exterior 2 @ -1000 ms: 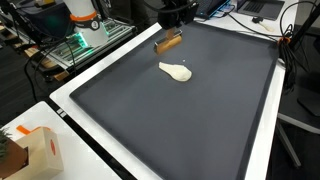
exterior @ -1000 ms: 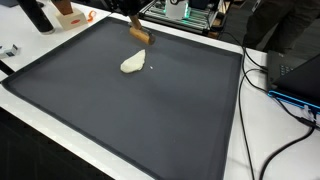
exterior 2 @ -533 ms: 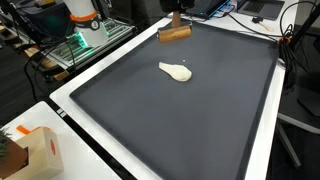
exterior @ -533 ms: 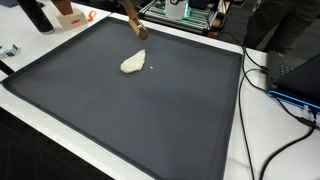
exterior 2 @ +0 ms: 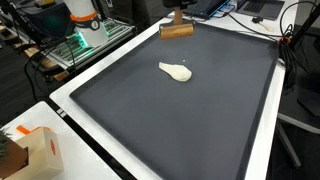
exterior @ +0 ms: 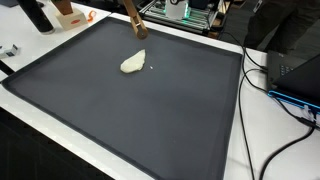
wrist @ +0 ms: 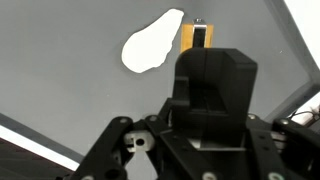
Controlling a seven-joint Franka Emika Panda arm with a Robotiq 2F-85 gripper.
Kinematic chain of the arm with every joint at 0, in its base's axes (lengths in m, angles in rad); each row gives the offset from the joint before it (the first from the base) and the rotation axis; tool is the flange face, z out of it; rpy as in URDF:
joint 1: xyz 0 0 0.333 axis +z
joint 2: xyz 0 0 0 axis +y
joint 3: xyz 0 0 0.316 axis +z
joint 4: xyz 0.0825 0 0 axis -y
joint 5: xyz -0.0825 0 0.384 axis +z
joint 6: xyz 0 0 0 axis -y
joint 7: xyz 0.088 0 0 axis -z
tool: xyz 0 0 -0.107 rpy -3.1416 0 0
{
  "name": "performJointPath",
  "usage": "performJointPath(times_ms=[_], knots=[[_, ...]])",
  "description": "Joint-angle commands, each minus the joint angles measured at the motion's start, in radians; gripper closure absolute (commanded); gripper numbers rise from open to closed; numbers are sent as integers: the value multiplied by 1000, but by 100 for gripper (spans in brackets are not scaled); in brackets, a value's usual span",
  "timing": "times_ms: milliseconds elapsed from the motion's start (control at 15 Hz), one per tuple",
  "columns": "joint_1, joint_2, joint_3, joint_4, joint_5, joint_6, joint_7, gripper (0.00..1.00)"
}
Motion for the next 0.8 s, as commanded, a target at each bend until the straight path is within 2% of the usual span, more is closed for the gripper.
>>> performJointPath(times_ms=[0,267,333,467,733], knots=[[5,2,-5,2,0,-3,0,51],[5,3,-5,2,0,-2,0,51],[5,3,-5,2,0,-2,0,76],[13,20,-5,-2,-48,48,166,76],[25,48,0,-7,-109,125,417,76]])
